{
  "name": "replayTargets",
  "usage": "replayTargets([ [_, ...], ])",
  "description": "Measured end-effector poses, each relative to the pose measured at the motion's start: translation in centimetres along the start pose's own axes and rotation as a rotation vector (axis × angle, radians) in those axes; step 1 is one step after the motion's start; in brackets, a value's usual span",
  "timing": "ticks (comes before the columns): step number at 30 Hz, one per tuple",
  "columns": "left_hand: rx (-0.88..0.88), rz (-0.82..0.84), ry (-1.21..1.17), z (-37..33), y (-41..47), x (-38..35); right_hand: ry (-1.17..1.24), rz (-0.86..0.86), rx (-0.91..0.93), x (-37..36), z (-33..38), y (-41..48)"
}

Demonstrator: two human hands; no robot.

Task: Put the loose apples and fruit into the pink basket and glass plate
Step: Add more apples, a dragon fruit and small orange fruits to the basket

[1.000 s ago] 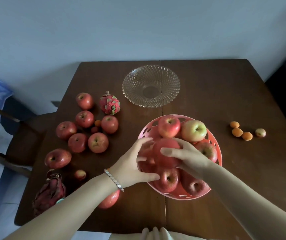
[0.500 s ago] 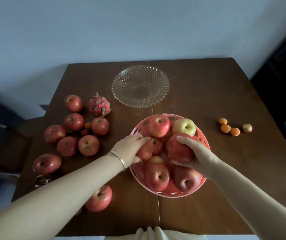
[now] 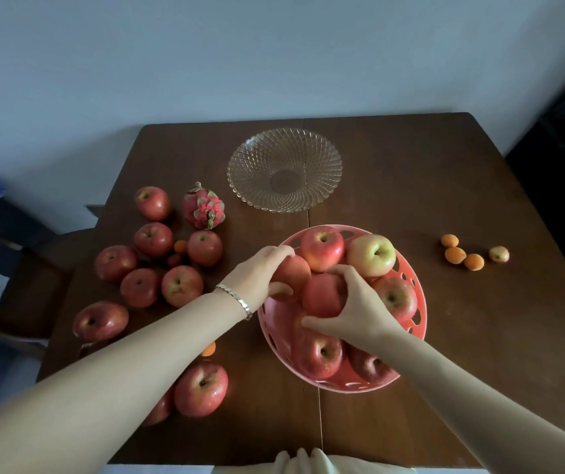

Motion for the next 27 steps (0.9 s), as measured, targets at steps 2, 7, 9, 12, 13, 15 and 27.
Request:
replayTargets([
  [2, -0.009, -0.066, -0.098, 0.1, -0.4, 0.0, -0.064, 0.019, 0.118, -0.7, 0.9, -0.1],
  [7, 0.046, -0.307, -0.232, 0.4, -0.1, 1.4, -0.133, 0.170, 0.226, -3.0, 2.4, -0.2],
  [9, 0.048, -0.301, -0.232, 0.4, 0.1, 1.5, -0.100, 0.163, 0.219, -3.2, 2.5, -0.2],
  [12, -0.034, -0.330, -0.182, -0.1, -0.2, 1.4, -0.103, 0.117, 0.181, -2.9, 2.0, 0.0],
  [13, -0.058, -0.330, -0.159, -0.3, -0.4, 1.3, -0.112, 0.110, 0.181, -3.0, 1.9, -0.1],
  [15, -0.082, -0.283, -0.101, -0.4, -0.8, 0.9, -0.116, 0.100, 0.184, -3.3, 1.7, -0.3],
  [27, -0.280, 0.089, 0.090, -2.0, -4.5, -0.8, -0.157, 0.130, 0.082, -4.0, 0.7, -1.3],
])
Point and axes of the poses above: each hand's wrist, its own y-axis towards the middle knuckle, its own x-axis out of the back of the hand, z = x × y, the point moved 6 cm from there along y, towards the middle knuckle, and after that the axes turned 5 degrees about -z, right-handed, at the moved point
